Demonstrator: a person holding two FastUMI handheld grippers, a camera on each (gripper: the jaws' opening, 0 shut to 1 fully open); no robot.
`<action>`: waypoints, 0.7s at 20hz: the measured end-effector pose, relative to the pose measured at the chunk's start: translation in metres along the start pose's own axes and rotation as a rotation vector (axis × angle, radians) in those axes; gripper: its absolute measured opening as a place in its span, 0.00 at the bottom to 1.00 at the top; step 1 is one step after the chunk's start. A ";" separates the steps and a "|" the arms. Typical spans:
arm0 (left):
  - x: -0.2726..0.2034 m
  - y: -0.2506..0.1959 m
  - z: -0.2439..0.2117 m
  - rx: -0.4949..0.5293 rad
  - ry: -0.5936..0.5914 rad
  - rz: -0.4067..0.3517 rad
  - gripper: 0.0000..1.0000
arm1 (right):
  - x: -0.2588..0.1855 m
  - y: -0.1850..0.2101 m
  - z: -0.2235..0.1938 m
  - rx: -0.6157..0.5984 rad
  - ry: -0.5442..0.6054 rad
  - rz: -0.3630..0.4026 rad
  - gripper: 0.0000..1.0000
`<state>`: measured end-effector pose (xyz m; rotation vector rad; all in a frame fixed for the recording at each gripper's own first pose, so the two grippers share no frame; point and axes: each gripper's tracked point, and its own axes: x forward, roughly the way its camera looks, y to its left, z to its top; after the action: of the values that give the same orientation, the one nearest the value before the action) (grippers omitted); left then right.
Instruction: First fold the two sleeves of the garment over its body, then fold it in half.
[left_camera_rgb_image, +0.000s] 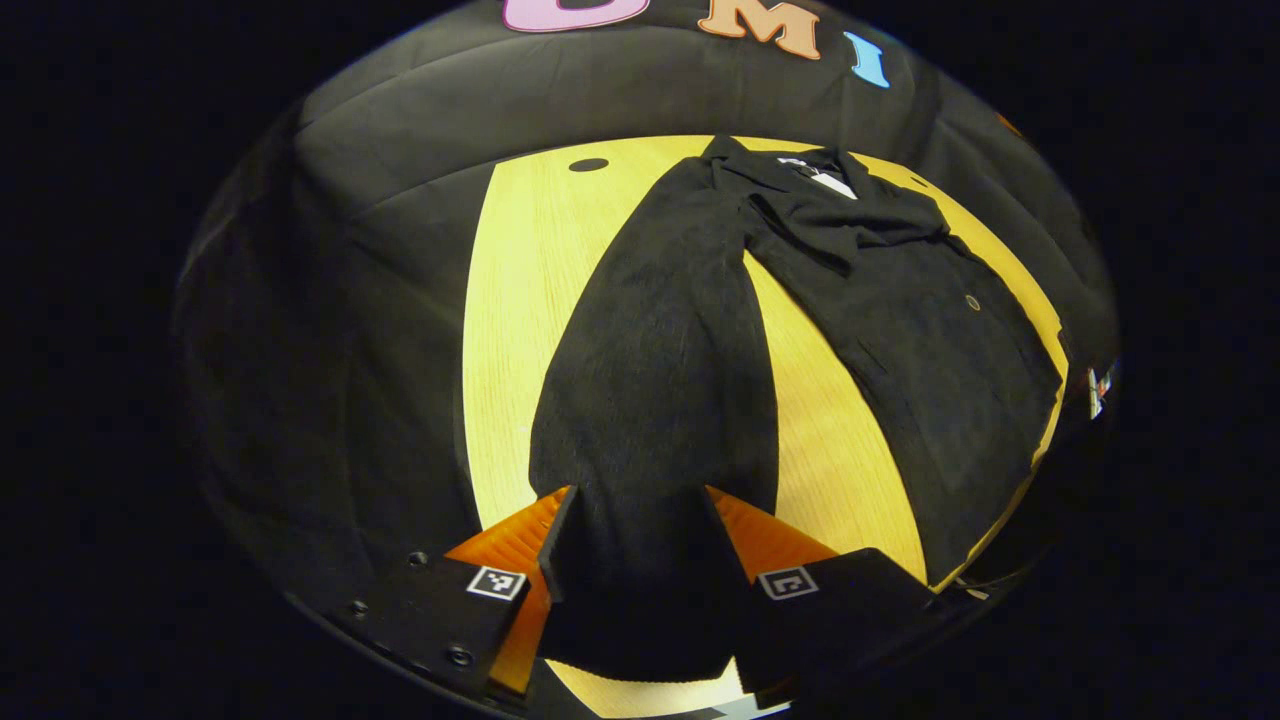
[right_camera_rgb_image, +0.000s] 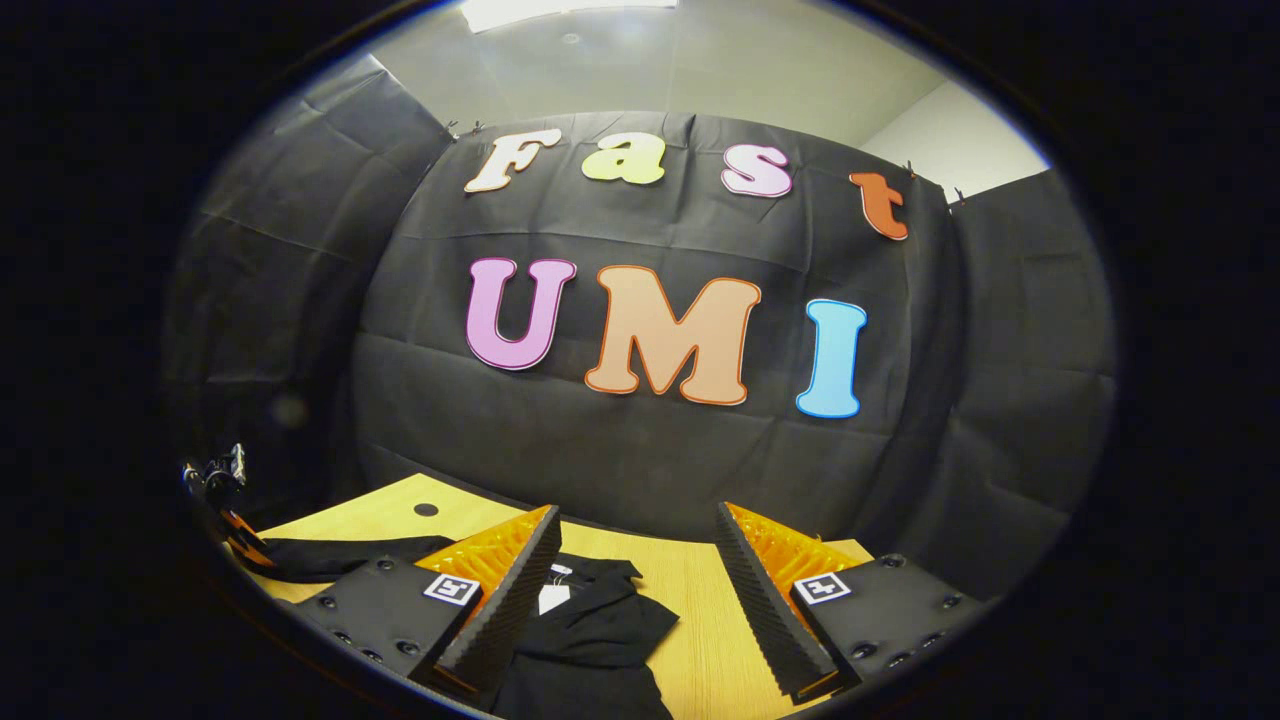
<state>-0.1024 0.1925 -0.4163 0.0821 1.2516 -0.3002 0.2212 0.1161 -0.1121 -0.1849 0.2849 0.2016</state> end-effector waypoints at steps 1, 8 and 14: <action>0.002 -0.001 0.001 -0.001 -0.003 -0.002 0.62 | -0.001 0.003 0.000 0.000 0.001 0.008 0.98; 0.003 -0.003 0.003 -0.072 -0.040 0.043 0.00 | -0.002 0.013 0.001 -0.006 -0.004 0.026 1.00; -0.004 -0.004 0.018 -0.075 -0.064 0.110 0.00 | -0.006 0.018 0.005 -0.005 -0.002 0.032 1.00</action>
<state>-0.0881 0.1859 -0.4064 0.0755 1.1889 -0.1596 0.2131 0.1331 -0.1084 -0.1854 0.2856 0.2339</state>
